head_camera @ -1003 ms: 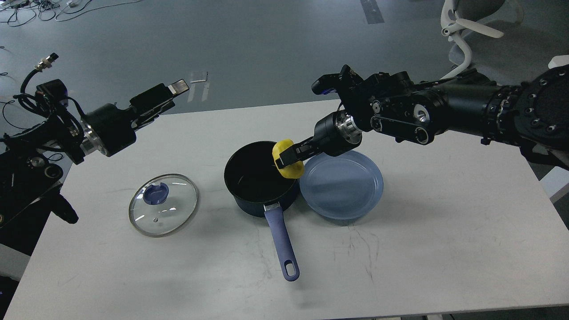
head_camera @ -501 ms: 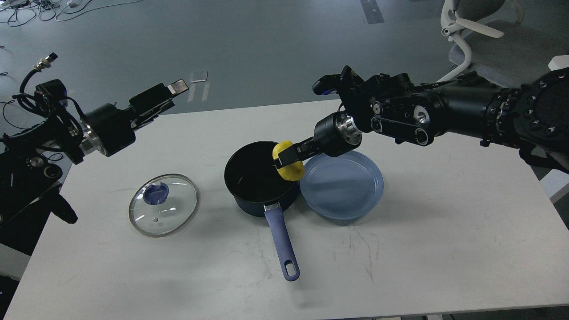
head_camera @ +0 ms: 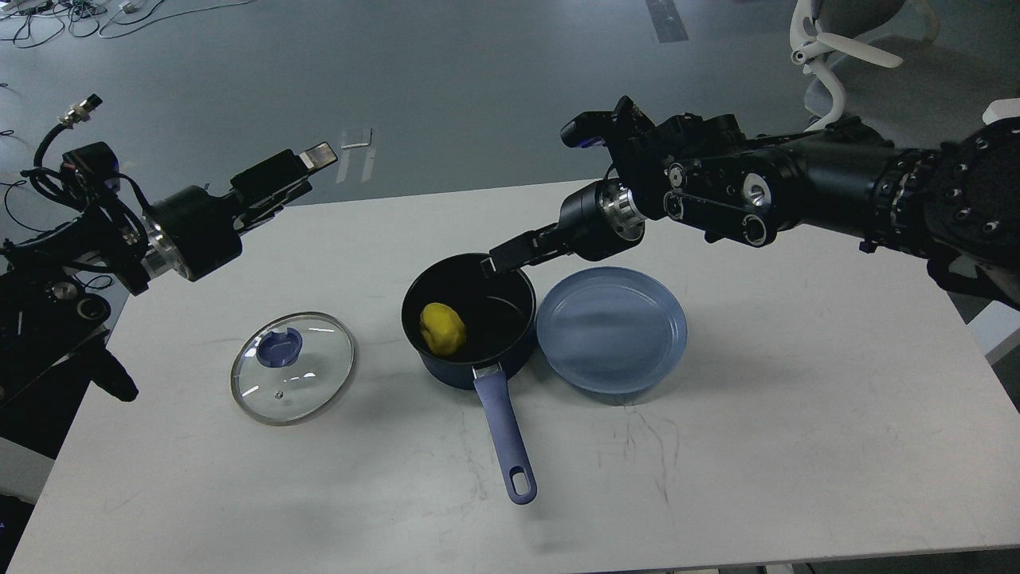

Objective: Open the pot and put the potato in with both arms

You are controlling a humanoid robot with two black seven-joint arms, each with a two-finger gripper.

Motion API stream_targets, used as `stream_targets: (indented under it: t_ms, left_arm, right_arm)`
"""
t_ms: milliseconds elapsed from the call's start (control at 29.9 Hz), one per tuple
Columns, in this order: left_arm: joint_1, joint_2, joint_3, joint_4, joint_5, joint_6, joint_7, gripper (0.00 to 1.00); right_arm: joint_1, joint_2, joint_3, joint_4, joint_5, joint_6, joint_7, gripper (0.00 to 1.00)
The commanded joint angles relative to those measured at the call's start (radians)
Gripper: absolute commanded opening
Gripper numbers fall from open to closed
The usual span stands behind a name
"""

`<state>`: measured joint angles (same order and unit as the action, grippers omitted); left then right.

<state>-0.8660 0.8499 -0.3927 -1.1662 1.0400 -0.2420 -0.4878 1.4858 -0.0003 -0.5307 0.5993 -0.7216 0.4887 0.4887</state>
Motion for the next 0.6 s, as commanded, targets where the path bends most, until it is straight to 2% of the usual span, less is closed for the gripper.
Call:
stream_targets:
  t_ms: [0,201,267,401,568]
  left_arm:
    - [-0.002,-0.003,0.000,-0.001,0.000,-0.002,0.000,0.98]
    - [-0.002,-0.029,0.000,-0.001,0.000,-0.002,0.000,0.98]
    - [-0.002,-0.035,-0.002,-0.001,-0.005,-0.002,0.000,0.98]
    - [-0.001,-0.057,-0.005,0.002,-0.018,0.000,0.000,0.98]
    - [0.019,-0.095,-0.026,0.016,-0.095,0.003,-0.001,0.98]
  right_arm:
    - [0.005,0.000,0.075,-0.001,0.054,0.000,0.000,0.95]
    - [-0.056,-0.188,0.187,0.011,0.261,0.000,0.000,0.95]
    - [-0.111,-0.259,0.276,0.007,0.350,0.000,0.000,0.95]
    - [-0.212,-0.329,0.417,-0.001,0.438,0.000,0.000,0.95]
    - [-0.430,-0.383,0.650,-0.003,0.507,0.000,0.000,0.95]
